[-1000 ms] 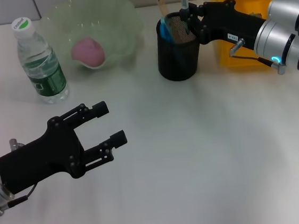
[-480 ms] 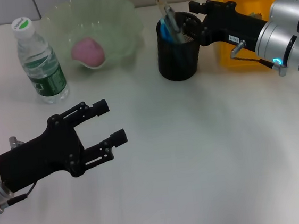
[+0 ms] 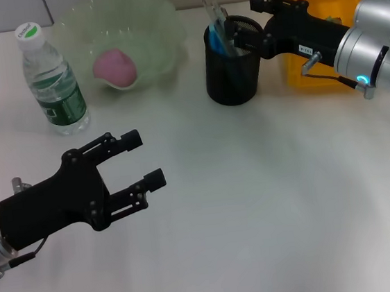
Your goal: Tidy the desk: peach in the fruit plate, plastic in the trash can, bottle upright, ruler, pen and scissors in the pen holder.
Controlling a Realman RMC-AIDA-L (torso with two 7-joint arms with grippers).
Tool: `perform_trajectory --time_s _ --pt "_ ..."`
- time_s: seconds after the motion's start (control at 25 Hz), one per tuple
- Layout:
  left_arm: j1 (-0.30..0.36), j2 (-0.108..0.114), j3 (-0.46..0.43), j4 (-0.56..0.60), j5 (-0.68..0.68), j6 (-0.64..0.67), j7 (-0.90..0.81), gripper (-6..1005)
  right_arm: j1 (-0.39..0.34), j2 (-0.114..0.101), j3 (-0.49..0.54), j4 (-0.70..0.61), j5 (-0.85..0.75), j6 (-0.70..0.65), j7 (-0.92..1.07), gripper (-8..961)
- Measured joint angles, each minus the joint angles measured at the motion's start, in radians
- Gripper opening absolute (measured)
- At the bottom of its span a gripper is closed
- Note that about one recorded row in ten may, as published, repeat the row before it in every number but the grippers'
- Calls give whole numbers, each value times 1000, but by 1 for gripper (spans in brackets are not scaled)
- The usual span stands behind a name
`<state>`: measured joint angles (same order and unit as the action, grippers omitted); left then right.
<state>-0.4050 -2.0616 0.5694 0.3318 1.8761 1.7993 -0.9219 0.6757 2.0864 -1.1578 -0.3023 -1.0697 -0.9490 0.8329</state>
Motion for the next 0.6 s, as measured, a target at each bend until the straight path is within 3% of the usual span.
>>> perform_trajectory --time_s 0.16,0.36,0.6 --pt "0 0 1 0 0 0 0 754 -7 1 7 0 2 -15 0 675" --pt "0 0 3 -1 1 0 0 754 -13 1 10 -4 3 -17 1 831" --pt "0 0 4 -1 2 0 0 754 -15 1 10 -5 3 -19 1 829"
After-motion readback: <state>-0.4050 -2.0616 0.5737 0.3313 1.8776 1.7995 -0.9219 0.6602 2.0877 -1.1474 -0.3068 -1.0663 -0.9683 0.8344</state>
